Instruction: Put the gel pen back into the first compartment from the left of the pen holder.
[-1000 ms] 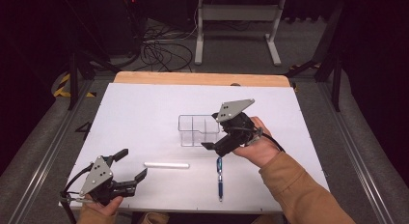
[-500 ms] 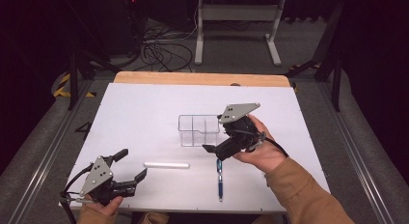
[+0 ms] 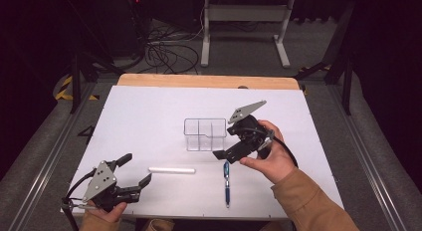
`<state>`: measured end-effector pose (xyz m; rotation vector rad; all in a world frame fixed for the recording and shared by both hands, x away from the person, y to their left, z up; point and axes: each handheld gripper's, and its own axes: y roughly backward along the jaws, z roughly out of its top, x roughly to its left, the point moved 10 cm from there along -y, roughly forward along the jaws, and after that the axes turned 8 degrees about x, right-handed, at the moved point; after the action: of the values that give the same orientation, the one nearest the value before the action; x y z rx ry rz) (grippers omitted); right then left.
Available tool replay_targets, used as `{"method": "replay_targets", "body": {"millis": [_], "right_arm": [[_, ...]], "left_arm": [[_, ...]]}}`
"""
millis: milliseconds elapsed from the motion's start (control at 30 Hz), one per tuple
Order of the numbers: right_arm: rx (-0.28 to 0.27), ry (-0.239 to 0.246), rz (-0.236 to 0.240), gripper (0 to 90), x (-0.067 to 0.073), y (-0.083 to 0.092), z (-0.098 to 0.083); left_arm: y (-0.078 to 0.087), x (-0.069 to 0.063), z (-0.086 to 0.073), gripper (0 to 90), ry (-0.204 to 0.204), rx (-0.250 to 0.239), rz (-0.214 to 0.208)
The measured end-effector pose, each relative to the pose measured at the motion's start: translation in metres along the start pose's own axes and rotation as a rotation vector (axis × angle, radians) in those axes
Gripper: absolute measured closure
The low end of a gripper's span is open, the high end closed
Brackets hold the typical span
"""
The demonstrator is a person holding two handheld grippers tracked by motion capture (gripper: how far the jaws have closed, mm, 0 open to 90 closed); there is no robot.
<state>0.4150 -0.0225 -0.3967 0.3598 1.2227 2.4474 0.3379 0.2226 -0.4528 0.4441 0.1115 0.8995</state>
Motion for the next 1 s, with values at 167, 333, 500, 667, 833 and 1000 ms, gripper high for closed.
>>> {"method": "replay_targets", "body": {"millis": [167,333,500,667,833,1000], "right_arm": [[-0.005,0.022,-0.051,15.2,0.002,0.001,-0.002],[-0.015,0.041,-0.07,19.1,0.006,0.005,-0.002],[-0.023,0.028,-0.123,23.2,0.007,0.01,-0.003],[0.007,0.006,-0.119,32.6,0.009,0.013,-0.008],[0.041,0.007,-0.141,38.7,0.012,0.013,-0.013],[0.081,-0.138,-0.148,43.4,0.008,0.004,-0.028]], "left_arm": [[0.0,0.0,0.0,15.3,0.001,0.0,0.0],[0.0,0.0,0.0,15.3,0.001,-0.001,0.001],[0.0,0.0,0.0,15.2,0.002,-0.002,0.002],[0.0,0.0,0.0,15.2,0.002,-0.001,0.002],[0.0,0.0,0.0,15.3,0.01,-0.003,0.002],[0.001,0.0,0.0,15.3,0.007,-0.004,0.003]]}}
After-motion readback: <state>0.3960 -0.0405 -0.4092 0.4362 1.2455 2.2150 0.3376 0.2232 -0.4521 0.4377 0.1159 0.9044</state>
